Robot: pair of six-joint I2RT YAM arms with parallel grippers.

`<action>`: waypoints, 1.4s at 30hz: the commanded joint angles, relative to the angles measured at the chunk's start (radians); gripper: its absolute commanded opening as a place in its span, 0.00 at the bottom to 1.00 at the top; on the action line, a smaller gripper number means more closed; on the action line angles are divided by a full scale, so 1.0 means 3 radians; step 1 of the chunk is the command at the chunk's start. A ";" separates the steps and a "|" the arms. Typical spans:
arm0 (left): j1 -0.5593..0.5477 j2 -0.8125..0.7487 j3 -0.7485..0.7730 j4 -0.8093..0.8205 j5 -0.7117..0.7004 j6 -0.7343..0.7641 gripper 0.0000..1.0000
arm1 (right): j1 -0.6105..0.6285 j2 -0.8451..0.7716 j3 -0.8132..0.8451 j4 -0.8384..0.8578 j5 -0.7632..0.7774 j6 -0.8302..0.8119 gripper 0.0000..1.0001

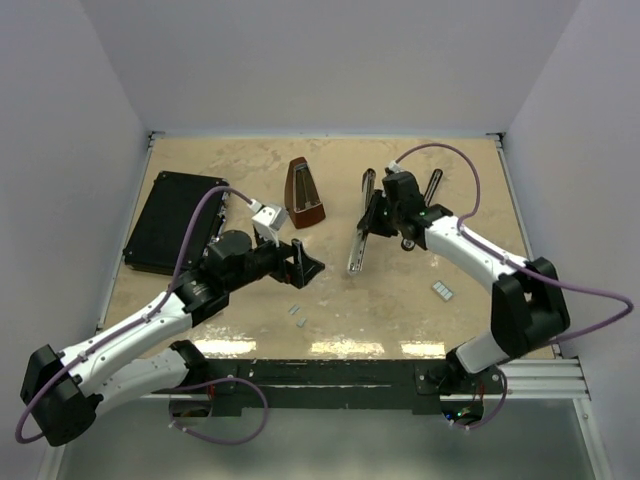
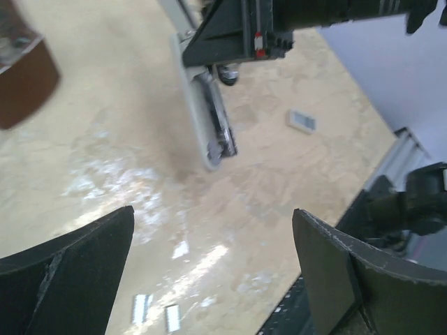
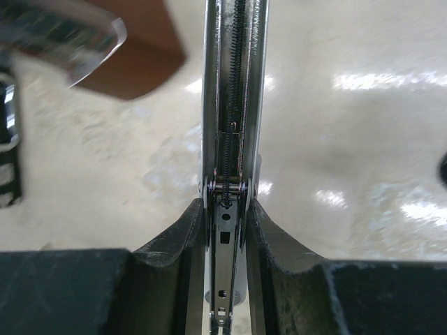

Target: Unload the staples from the stapler

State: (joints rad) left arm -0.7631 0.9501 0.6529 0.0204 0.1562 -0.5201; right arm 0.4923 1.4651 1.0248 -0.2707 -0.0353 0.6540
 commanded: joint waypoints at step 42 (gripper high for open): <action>0.0013 -0.0472 0.0033 -0.0953 -0.1411 0.0292 0.99 | -0.0797 0.1219 0.1715 -0.1491 0.0987 0.0340 0.86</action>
State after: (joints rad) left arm -0.7601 0.8516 0.6590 -0.3080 -0.2829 -0.4095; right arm 0.2760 2.0350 1.6562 -0.6525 0.2150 0.7017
